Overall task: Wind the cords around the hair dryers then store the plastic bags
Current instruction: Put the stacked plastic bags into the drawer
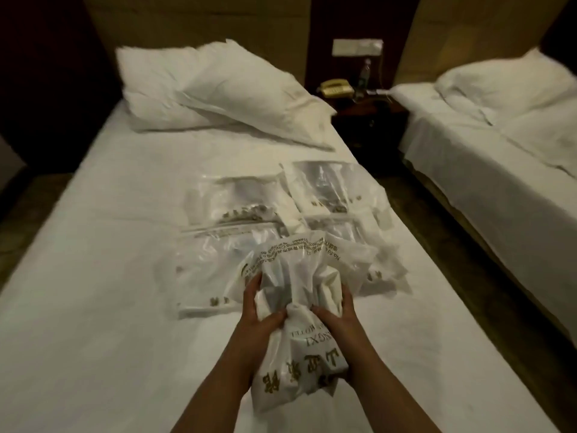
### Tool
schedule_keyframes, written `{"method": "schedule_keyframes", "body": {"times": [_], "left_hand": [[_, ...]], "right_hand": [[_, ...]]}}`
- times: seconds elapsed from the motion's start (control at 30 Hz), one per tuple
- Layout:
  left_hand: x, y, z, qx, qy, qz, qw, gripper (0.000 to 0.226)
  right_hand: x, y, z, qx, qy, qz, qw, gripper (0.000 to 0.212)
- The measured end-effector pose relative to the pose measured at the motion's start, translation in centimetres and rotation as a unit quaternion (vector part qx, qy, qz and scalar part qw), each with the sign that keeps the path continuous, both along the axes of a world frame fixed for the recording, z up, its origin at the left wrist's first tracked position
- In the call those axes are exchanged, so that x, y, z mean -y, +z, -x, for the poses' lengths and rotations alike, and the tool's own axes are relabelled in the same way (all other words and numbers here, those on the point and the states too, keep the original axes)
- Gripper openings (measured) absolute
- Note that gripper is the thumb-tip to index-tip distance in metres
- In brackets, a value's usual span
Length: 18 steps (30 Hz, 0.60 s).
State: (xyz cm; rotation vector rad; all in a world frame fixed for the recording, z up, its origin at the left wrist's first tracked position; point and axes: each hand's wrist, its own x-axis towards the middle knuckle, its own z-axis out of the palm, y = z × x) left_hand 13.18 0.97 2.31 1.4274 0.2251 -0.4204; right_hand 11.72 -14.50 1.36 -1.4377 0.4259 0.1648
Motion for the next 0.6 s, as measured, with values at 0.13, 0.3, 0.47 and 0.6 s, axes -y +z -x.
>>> {"method": "schedule_keyframes", "body": {"times": [0.13,0.3,0.47,0.6], "left_hand": [[-6.7,6.7,2.3,0.034,0.065,0.033,0.997,0.063],[-17.8,13.7,7.6,0.073,0.17,0.065,0.981,0.068],[-29.5,18.9,15.6,0.115,0.28,0.046,0.952,0.065],[-40.3,22.1,25.7,0.12,0.379,-0.003,0.918,0.065]], "right_hand": [[-6.1,6.7,0.1,0.054,0.079,0.056,0.994,0.061],[-17.3,13.7,2.4,0.158,0.182,0.119,0.963,0.06],[-29.4,18.4,7.0,0.212,0.312,0.104,0.92,0.061],[-42.0,20.9,14.0,0.231,0.413,0.058,0.879,0.051]]}}
